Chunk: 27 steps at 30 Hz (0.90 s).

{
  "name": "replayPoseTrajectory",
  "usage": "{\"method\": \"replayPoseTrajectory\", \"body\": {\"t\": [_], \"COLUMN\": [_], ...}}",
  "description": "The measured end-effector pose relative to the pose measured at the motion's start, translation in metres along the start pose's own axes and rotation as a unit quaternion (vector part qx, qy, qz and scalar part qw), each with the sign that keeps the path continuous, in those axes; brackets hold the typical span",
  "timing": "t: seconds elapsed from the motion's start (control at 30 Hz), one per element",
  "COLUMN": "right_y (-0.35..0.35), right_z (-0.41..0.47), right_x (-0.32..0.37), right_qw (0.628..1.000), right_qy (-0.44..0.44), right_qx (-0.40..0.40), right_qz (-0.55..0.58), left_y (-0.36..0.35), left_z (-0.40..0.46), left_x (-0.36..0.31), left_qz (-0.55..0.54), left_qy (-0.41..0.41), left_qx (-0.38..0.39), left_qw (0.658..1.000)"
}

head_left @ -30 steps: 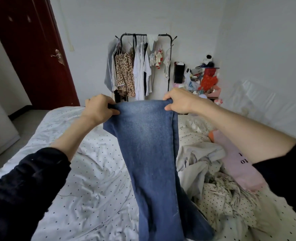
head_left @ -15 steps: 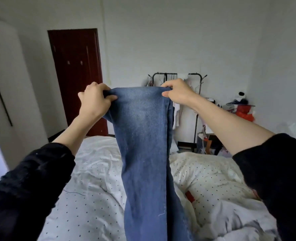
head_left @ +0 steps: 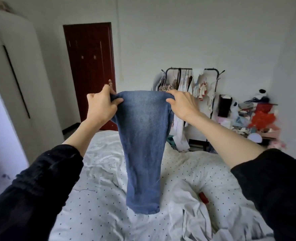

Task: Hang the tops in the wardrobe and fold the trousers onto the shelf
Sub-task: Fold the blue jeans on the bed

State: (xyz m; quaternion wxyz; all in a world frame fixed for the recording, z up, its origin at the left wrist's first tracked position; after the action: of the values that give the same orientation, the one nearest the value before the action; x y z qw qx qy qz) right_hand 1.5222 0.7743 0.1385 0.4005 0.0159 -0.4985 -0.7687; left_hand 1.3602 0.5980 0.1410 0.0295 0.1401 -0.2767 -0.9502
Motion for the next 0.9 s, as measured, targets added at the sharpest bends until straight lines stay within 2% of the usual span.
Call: {"method": "replayPoseTrajectory", "body": {"t": [0.17,0.4,0.67,0.9], "right_y": [-0.028,-0.067,-0.133,-0.157], "right_z": [-0.046,-0.172,-0.34,-0.494], "right_x": [-0.029,-0.093,-0.149,-0.176], "right_qw": [0.995,0.98,0.941,0.905], "right_qy": [-0.023,-0.078,-0.148,-0.21], "right_qx": [0.075,0.168,0.279,0.353], "right_qz": [0.055,0.079,0.123,0.109], "left_y": [-0.026,-0.05,-0.061,-0.065], "left_z": [-0.054,-0.189,-0.368,-0.524], "left_x": [0.011,-0.015,-0.045,-0.07], "left_qz": [-0.067,-0.115,-0.159,-0.2], "left_qy": [0.05,0.085,0.168,0.188], "left_qx": [0.078,0.193,0.333,0.473], "left_qw": [0.993,0.971,0.914,0.837]}}
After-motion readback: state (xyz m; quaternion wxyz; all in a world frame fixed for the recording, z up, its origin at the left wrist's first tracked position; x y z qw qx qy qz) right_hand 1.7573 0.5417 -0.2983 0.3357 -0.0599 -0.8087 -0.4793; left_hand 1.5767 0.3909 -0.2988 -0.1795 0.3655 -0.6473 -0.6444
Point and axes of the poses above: each hand's wrist, its own z-axis towards the middle knuckle, its own y-axis out of the back of the hand, x = y × z, the point moved 9 cm from there along z, towards the middle knuckle, and after that the axes turned 14 degrees about -y, right-handed, at the moved point
